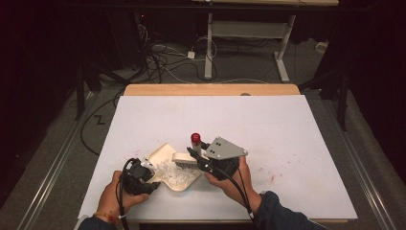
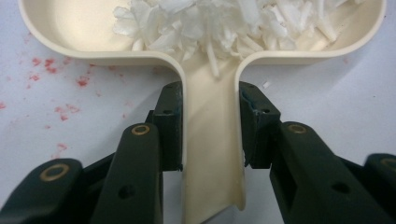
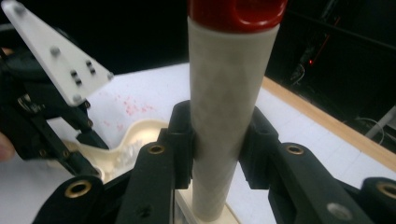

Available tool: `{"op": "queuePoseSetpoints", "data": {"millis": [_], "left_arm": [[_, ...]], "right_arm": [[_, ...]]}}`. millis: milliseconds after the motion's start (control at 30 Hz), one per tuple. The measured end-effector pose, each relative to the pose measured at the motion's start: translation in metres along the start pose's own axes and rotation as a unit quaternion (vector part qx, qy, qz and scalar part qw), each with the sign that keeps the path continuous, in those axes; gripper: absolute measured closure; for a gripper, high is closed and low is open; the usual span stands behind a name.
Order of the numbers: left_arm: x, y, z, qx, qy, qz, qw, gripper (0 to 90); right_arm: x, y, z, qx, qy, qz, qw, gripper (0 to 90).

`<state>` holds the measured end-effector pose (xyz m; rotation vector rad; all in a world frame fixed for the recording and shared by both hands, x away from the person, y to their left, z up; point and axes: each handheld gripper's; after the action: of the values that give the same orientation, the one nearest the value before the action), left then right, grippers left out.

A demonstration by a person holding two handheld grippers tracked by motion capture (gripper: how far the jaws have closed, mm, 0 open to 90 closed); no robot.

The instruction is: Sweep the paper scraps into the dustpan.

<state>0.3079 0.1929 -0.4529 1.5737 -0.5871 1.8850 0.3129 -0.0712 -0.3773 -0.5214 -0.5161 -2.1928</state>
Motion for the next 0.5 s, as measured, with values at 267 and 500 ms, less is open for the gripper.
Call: {"op": "queuePoseSetpoints", "data": {"millis": [267,500], "left_arm": [[-0.002,-0.004,-0.001,0.004,0.005,-0.009,0.9999,63.2],[-0.002,-0.005,-0.002,0.007,0.01,-0.015,0.9998,63.2]], "right_arm": [[0.009,0.015,0.008,-0.021,0.024,-0.008,0.9995,70.1],[0.017,0.034,0.008,-0.038,0.027,-0.023,0.9987,70.0]]}}
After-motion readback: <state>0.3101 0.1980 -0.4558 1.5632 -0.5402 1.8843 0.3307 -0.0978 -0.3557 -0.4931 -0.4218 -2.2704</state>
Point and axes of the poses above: each handheld gripper's, and its own axes: x roughly backward along the jaws, z roughly out of its top, y roughly to its right, and after that the axes turned 12 degrees about -y, right-handed
